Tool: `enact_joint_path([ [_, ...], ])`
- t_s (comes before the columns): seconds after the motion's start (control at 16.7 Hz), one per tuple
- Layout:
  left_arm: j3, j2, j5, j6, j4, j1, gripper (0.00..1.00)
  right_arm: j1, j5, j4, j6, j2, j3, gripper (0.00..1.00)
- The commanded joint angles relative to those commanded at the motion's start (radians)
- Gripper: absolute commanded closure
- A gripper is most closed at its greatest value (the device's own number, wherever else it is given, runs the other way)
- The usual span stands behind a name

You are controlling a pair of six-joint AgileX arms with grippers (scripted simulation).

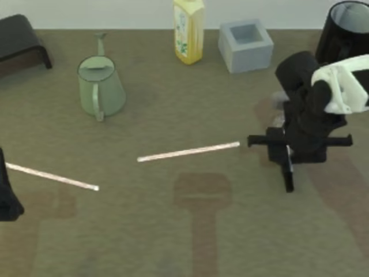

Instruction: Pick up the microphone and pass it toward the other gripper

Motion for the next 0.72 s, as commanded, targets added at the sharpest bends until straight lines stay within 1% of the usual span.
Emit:
enact_joint_path([
  [0.12,0.0,0.0,0.0,0.0,0.0,0.0,0.0,0.001,-0.036,0.109,-0.029,-0.019,-0.025,1.0],
  [0.3,0.0,0.0,0.0,0.0,0.0,0.0,0.0,0.0,-0.106,0.344,-0.085,-0.061,-0.085,1.0],
  [0.72,0.0,0.0,0.0,0.0,0.0,0.0,0.0,-0.006,-0.302,1.044,-0.245,-0.201,-0.283,1.0],
])
